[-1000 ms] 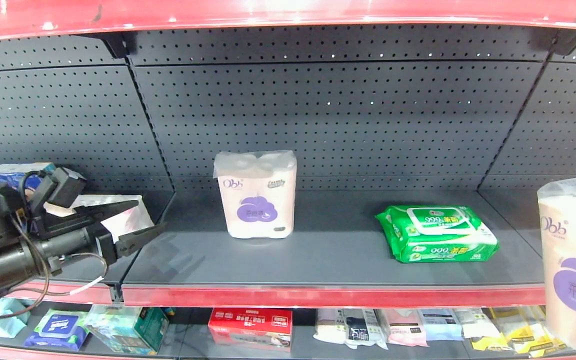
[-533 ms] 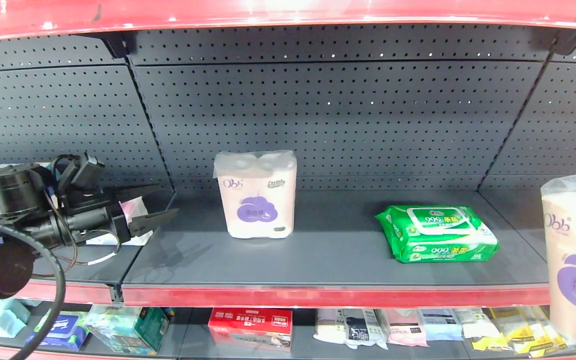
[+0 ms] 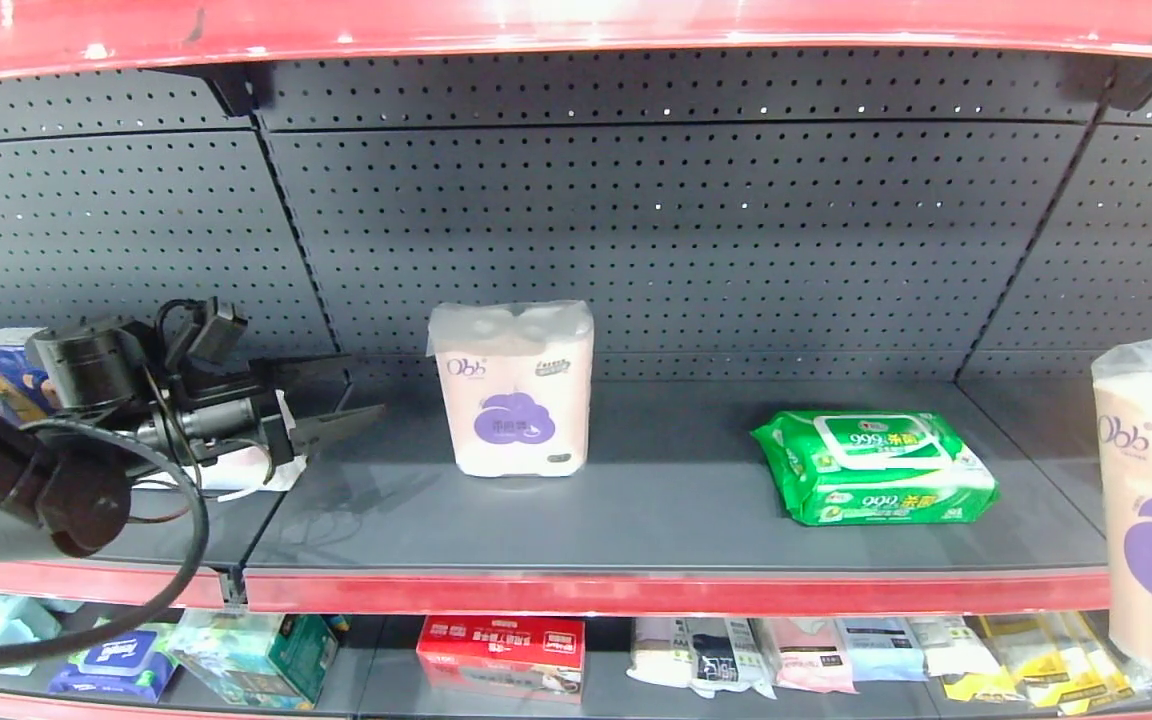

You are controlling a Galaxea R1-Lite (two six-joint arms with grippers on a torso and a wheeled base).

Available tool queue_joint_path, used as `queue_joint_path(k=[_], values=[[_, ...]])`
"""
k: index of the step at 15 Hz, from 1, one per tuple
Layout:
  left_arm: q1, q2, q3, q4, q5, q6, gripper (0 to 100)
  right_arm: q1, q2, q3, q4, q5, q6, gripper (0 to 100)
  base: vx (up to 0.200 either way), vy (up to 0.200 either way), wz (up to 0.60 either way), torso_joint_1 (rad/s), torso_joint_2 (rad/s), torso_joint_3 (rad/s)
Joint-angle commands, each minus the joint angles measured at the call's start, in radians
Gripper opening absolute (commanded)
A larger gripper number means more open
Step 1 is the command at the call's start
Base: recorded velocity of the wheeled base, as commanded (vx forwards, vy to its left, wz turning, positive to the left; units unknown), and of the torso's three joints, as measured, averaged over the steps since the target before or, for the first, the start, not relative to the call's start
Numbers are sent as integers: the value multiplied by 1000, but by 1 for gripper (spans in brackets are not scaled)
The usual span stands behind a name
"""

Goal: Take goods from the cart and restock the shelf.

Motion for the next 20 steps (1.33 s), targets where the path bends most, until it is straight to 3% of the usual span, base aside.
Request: queue_joint_path(k=[1,6,20], values=[[-35,16,-35,0,6,-13,100,0,1,-1,0,-1,-8,0,0,0,0,0,0,0],[-48,79,-144,0,12,-13,100,0,1,-4,0,-1,-11,0,0,0,0,0,0,0],[-97,179,-291,-2,-42,-43,100,0,9,-3,0,-2,-16,0,0,0,0,0,0,0]])
